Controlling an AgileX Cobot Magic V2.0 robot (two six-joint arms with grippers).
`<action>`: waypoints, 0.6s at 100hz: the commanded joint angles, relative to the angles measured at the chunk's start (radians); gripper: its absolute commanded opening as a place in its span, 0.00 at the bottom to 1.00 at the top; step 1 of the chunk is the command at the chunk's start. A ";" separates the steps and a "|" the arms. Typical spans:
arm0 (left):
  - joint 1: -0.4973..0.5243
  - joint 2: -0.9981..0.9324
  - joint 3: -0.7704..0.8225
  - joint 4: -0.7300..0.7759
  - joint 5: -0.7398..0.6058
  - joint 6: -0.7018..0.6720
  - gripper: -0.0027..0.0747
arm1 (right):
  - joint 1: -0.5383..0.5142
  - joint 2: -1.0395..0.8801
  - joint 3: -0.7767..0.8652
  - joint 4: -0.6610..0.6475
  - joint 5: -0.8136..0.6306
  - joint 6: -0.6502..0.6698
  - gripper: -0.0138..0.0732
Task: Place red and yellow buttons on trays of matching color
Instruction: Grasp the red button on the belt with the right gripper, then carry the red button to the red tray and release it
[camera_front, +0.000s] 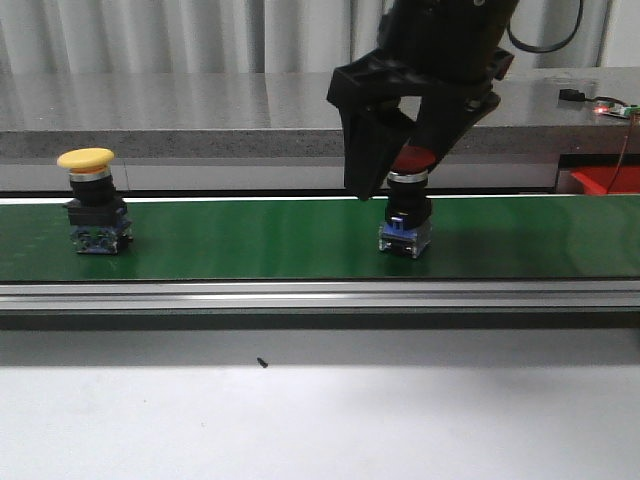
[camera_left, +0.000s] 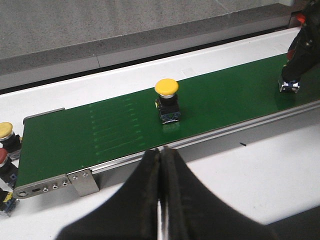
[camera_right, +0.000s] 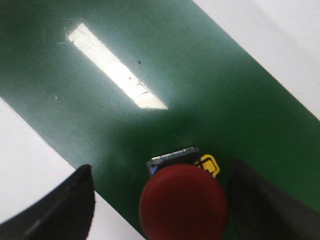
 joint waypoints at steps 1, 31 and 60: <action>-0.008 0.014 -0.021 -0.016 -0.069 -0.008 0.01 | -0.002 -0.034 -0.035 0.009 -0.036 -0.008 0.65; -0.008 0.014 -0.021 -0.016 -0.069 -0.008 0.01 | -0.012 -0.049 -0.035 -0.024 -0.014 -0.004 0.37; -0.008 0.014 -0.021 -0.016 -0.069 -0.008 0.01 | -0.105 -0.151 -0.035 -0.115 0.067 0.218 0.37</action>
